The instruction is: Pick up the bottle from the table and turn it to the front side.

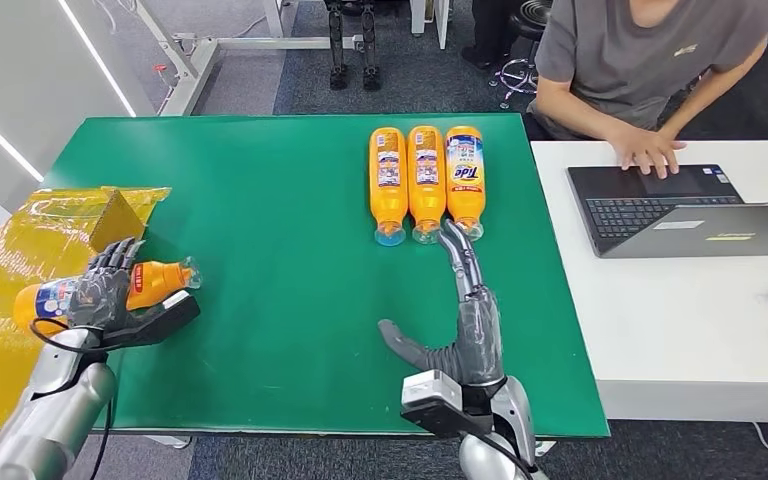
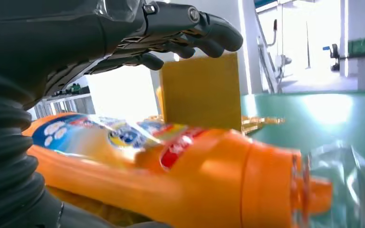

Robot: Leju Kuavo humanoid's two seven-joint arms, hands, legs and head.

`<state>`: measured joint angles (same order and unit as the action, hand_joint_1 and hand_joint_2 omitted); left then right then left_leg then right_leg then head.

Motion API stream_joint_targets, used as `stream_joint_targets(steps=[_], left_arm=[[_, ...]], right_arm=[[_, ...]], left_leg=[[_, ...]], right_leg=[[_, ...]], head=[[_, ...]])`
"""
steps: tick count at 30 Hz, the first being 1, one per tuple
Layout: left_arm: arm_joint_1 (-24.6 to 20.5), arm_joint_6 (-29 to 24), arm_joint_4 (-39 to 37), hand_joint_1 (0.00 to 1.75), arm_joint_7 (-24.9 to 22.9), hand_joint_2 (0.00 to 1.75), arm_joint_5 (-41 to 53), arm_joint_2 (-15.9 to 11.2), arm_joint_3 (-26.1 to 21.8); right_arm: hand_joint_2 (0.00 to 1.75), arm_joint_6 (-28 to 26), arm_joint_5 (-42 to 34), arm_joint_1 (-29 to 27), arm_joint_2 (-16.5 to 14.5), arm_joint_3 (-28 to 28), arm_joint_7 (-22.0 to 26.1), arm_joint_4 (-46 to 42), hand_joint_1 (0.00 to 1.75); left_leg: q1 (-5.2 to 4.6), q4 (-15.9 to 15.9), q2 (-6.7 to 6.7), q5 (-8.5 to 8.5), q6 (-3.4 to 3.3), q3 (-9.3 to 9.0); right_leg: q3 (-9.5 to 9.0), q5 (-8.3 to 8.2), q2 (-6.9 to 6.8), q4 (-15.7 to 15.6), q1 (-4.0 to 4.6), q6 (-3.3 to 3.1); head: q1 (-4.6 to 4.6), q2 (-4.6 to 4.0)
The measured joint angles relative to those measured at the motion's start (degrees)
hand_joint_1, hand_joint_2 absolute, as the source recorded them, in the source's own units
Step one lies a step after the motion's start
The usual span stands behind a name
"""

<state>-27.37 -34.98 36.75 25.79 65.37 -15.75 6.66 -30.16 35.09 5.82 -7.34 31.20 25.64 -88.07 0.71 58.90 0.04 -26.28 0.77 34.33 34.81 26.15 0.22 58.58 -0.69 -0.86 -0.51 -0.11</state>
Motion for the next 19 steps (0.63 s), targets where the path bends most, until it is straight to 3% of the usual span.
stream_joint_targets(steps=[8, 13, 19], left_arm=[[7.2, -0.8, 17.9, 0.0, 12.4, 1.75, -18.6, 2.3, -6.5], [9.1, -1.0, 28.7, 0.0, 14.0, 1.75, -29.2, 3.5, -6.3], [8.9, -0.9, 40.5, 0.0, 14.3, 1.75, -42.5, 4.2, -1.7]], right_arm=[[1.75, 0.0, -1.8, 1.3, 0.0, 0.1, 1.2, 1.9, 0.0], [1.75, 0.0, -2.7, 2.5, 0.0, 0.6, 2.0, 3.4, 0.0], [1.75, -0.7, -4.2, 3.7, 0.0, 1.7, 2.8, 5.6, 0.0]], left_leg=[[-0.01, 0.0, -0.01, 0.0, -0.01, 0.02], [0.0, 0.0, -0.03, 0.0, -0.01, 0.02], [0.0, 0.0, -0.05, 0.0, -0.01, 0.01]], right_leg=[[0.0, -0.01, -0.02, 0.0, 0.0, 0.01], [0.01, -0.01, -0.05, 0.0, 0.0, 0.0], [0.02, -0.01, -0.07, 0.0, 0.0, 0.0]], head=[[0.01, 0.0], [-0.01, 0.0], [0.0, 0.0]])
